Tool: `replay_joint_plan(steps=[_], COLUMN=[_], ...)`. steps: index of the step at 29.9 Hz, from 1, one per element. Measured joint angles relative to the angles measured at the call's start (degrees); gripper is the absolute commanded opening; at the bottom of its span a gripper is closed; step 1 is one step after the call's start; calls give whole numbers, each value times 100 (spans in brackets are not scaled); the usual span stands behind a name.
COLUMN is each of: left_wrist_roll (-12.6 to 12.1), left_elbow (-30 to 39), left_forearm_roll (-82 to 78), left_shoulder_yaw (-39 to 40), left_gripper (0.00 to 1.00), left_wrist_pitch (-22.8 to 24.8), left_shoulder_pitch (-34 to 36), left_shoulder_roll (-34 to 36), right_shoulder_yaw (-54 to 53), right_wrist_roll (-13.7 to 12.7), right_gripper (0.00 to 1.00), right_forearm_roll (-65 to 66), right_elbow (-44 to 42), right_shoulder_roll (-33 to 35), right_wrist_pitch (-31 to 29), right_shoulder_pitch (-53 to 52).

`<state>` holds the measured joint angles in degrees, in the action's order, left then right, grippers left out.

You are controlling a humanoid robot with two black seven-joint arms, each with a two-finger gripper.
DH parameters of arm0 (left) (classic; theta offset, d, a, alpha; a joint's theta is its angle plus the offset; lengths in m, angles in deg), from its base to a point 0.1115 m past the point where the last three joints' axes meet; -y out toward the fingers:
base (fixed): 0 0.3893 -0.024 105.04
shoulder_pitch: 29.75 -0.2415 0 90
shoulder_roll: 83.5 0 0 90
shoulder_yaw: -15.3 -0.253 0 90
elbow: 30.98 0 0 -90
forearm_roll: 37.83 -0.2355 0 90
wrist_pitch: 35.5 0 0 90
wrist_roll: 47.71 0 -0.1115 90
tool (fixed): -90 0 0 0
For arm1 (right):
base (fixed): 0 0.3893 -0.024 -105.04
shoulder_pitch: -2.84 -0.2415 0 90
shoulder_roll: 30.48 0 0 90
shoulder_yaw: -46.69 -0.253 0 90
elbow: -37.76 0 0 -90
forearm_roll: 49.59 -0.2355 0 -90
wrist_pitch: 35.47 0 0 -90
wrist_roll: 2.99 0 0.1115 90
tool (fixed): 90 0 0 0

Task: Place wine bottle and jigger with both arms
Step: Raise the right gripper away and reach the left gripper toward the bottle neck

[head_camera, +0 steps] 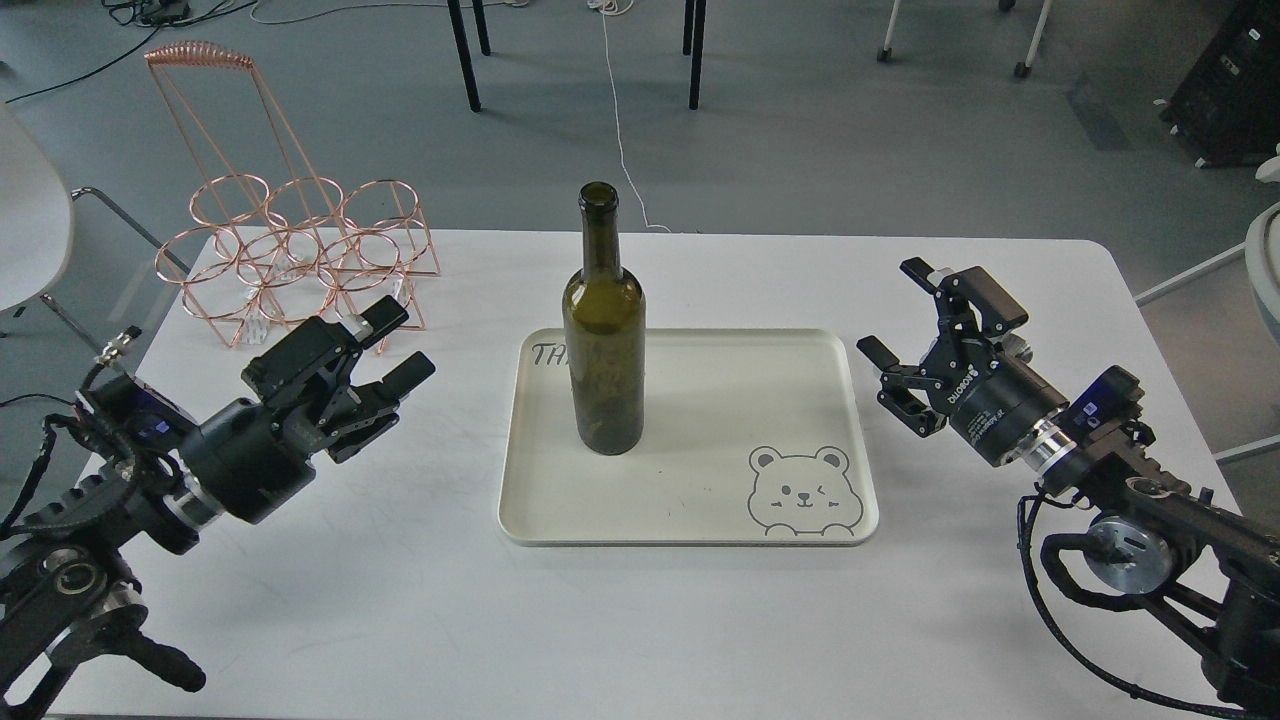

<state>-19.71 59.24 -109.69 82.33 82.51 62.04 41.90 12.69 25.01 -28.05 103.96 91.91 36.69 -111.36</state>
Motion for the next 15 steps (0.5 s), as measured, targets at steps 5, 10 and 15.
replay_joint_plan(steps=[5,10,15], left_wrist_roll=[0,0,1], left_elbow=[314,363,372], left_forearm_roll=[-1678,-3094,-4356], left_shoulder_yaw=[-7,-104,-354], left_gripper=[99,99,99], left_wrist_pitch=[-136,-688,-973], left_shoulder_pitch=[630,1389,1865], left_shoulder_roll=[412,566,540], right_shoulder_yaw=[-29,-57,-79], right_wrist_roll=[1,1,1], right_gripper=[99,99,99], right_forearm_roll=[-2,-3,-2], right_elbow=[-64,-64,-64], right_shoulder_roll=[-13,-15,7], right_wrist_pitch=[-51,-51,-46], right_shoulder_pitch=[67,82,83])
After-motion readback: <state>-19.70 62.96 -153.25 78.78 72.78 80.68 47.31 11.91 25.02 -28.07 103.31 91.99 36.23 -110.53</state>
